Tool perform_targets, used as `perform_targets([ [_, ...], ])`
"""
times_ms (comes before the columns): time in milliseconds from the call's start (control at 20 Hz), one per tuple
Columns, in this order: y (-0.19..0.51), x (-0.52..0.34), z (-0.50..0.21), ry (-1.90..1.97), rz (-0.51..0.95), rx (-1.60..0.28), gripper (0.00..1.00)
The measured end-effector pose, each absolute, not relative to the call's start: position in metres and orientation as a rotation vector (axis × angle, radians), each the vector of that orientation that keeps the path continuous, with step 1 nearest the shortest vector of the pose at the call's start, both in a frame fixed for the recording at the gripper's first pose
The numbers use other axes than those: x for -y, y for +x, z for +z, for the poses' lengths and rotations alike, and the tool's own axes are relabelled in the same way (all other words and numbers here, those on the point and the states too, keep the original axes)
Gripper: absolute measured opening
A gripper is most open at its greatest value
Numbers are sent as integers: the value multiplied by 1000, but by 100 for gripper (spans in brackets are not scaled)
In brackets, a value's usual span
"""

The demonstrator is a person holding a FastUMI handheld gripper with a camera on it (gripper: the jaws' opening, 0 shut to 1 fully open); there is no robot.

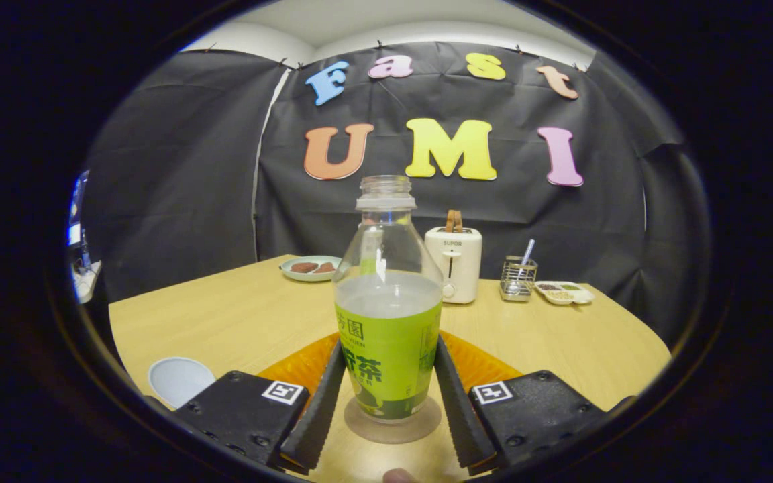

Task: Take the bottle from table, then pour the juice into the cup, finally place the bottle on the coaster

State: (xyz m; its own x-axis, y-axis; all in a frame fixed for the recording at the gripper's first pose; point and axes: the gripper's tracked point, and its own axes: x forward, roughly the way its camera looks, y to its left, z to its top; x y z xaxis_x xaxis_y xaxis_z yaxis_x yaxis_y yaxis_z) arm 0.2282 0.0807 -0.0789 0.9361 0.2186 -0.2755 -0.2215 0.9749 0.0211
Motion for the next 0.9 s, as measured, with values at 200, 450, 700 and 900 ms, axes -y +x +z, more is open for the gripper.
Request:
perform_targets([
  [200,230,-78,-86,-22,222,-281,78],
  [450,229,-76,-91,-17,220,-287,79],
  [700,230,-76,-97,-13,222,-282,80],
  [900,231,-75,-96,-10,220,-278,82],
])
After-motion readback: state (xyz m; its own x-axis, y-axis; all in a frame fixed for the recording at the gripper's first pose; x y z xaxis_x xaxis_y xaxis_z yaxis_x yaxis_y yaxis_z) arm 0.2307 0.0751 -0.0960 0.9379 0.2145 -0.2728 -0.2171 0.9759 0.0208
